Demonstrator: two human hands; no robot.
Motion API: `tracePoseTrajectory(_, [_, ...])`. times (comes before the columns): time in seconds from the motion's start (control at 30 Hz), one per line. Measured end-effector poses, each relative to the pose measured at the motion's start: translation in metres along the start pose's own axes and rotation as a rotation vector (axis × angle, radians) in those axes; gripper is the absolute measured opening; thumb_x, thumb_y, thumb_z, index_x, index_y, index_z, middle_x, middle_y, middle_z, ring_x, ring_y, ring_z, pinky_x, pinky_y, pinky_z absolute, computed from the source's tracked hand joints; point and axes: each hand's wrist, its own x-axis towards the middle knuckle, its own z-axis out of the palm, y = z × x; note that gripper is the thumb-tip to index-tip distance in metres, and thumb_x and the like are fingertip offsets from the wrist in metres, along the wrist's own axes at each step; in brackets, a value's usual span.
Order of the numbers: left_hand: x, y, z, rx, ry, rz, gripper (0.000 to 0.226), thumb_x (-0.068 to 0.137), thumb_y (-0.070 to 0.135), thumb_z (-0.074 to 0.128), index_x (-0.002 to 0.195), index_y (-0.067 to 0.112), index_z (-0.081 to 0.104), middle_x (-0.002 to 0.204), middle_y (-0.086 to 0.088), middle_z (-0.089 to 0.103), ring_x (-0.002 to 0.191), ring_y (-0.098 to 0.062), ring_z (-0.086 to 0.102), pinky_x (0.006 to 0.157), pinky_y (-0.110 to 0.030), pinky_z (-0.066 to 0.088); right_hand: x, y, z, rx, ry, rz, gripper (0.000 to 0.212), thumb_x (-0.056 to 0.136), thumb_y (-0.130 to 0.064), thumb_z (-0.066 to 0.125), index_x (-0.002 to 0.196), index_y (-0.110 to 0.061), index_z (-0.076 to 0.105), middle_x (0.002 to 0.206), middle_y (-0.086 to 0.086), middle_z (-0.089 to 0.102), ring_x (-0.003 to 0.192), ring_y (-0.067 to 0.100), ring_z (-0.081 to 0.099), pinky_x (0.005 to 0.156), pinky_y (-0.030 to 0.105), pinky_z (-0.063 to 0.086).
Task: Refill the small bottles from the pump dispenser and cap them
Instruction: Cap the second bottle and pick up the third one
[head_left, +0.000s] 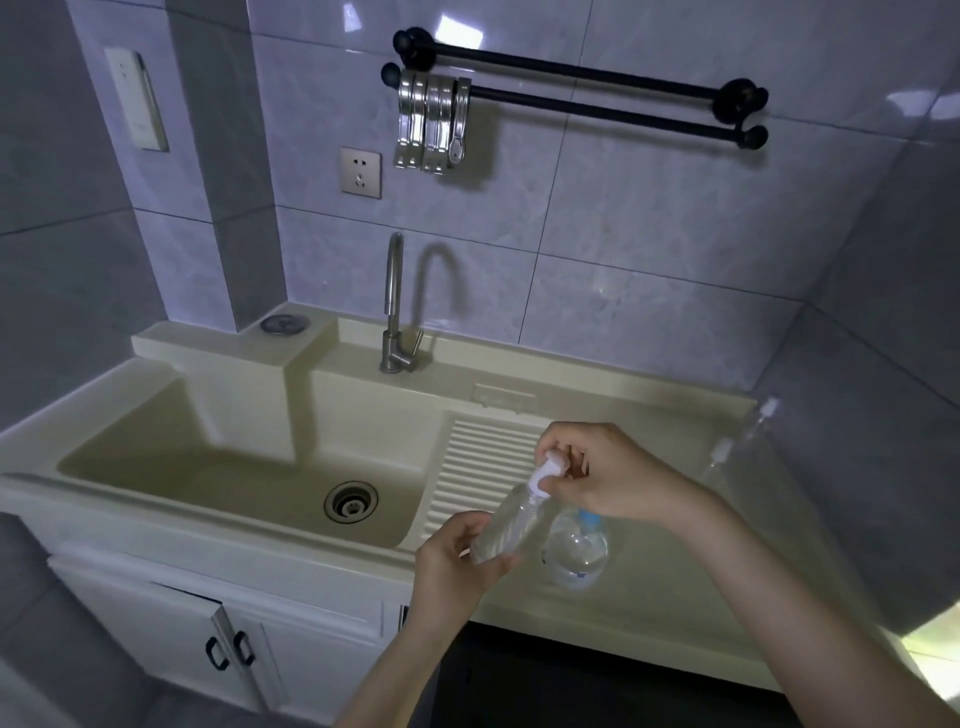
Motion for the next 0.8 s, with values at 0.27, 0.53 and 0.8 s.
tracePoseTrajectory(0.27, [0.006, 0.008, 0.001, 0.047, -0.012, -0.002, 0.035, 0.063, 0.014, 0.087, 0.086, 0.030, 0.065, 0.085, 0.017, 0.069, 0.086, 0.000, 0.062, 0.080, -0.019, 0.051, 0.025, -0.005, -0.021, -0.183, -0.193, 0.153, 0.030, 0.080, -0.040, 0.071, 0.067, -0.014, 0.063, 0.056, 0.002, 0.065, 0.051, 0.012, 0.059, 0.058, 0.026, 0.049])
tracePoseTrajectory(0.53, [0.017, -0.001, 0.002, 0.083, -0.004, -0.035, 0.034, 0.062, 0.024, 0.087, 0.090, 0.022, 0.067, 0.084, 0.012, 0.067, 0.087, -0.011, 0.065, 0.084, -0.033, 0.053, 0.035, -0.007, -0.022, -0.142, -0.313, 0.347, 0.043, 0.088, -0.055, 0.055, 0.093, -0.012, 0.060, 0.080, 0.006, 0.066, 0.062, 0.017, 0.063, 0.058, 0.029, 0.051])
tracePoseTrajectory(0.8, [0.023, 0.007, -0.001, 0.060, -0.029, -0.038, 0.034, 0.064, 0.015, 0.086, 0.082, 0.032, 0.063, 0.084, 0.010, 0.069, 0.084, -0.010, 0.065, 0.081, -0.028, 0.053, 0.045, -0.005, -0.022, -0.144, -0.299, 0.324, 0.044, 0.093, -0.045, 0.055, 0.067, -0.010, 0.056, 0.045, 0.002, 0.058, 0.037, 0.016, 0.052, 0.045, 0.021, 0.043])
